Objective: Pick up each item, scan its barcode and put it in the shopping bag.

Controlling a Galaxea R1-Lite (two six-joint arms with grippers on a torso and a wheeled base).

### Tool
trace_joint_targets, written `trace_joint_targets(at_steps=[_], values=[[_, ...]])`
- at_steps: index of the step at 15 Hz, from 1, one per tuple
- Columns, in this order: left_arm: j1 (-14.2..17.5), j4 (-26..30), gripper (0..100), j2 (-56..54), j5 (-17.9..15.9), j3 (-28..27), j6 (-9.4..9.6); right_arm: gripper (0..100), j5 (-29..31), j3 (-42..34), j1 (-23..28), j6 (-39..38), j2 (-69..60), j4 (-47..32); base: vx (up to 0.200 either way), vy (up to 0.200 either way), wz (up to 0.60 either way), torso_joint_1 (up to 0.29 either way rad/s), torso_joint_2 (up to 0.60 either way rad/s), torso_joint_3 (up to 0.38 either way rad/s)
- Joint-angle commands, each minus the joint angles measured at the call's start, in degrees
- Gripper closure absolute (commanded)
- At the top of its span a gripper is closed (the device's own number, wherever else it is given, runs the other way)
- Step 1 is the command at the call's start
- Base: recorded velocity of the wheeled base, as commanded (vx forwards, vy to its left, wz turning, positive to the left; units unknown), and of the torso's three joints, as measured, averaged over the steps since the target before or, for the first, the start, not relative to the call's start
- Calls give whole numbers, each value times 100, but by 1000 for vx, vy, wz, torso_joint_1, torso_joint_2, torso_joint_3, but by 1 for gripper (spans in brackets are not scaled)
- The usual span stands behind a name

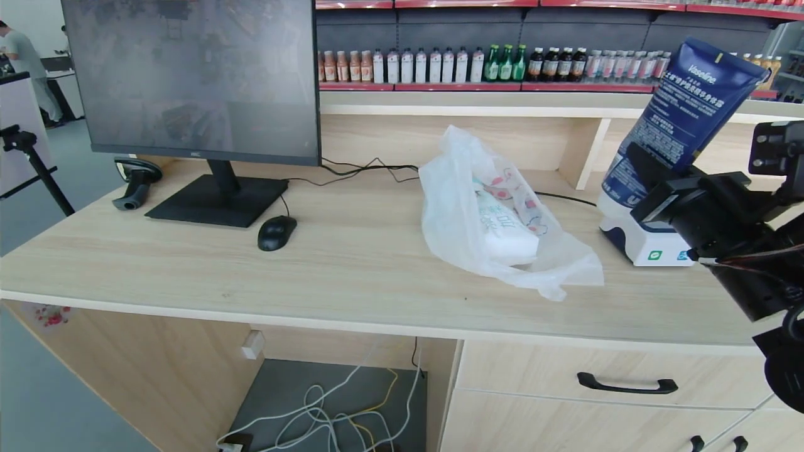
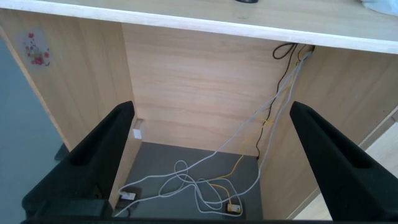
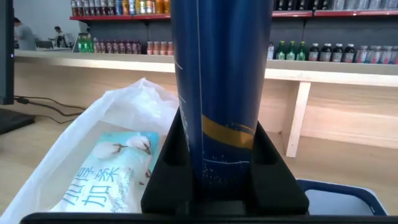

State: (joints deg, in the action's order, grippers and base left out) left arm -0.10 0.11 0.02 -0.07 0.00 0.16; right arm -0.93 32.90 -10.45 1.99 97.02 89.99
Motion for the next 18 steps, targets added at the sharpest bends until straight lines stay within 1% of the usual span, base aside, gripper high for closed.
trace_joint_targets(at_steps=[1, 3, 5, 9, 14, 15, 17, 18], values=[[1, -2, 0, -2, -1, 0, 2, 100, 14, -38, 16, -5, -78, 1, 0, 0, 0, 0, 0, 0], [1, -2, 0, -2, -1, 0, 2, 100, 14, -3, 25, -172, -78, 1, 0, 0, 0, 0, 0, 0], [1, -2, 0, -2, 7, 0, -7, 100, 14, 23, 16, -181, -70, 1, 0, 0, 0, 0, 0, 0], [1, -2, 0, -2, -1, 0, -7, 100, 14, 173, 16, -172, -35, 1, 0, 0, 600, -2, 2, 4], [1, -2, 0, -2, -1, 0, -7, 100, 14, 551, 16, -164, 370, 1, 0, 0, 0, 0, 0, 0], [1, -2, 0, -2, 7, 0, -7, 100, 14, 726, 8, -190, 642, 1, 0, 0, 0, 0, 0, 0], [1, -2, 0, -2, 7, 0, -7, 100, 40, 911, -142, -216, 880, 1, 0, 0, 0, 0, 0, 0], [1, -2, 0, -2, 7, 0, -7, 100, 216, 1060, -247, -295, 967, 1, 0, 0, 0, 0, 0, 0]])
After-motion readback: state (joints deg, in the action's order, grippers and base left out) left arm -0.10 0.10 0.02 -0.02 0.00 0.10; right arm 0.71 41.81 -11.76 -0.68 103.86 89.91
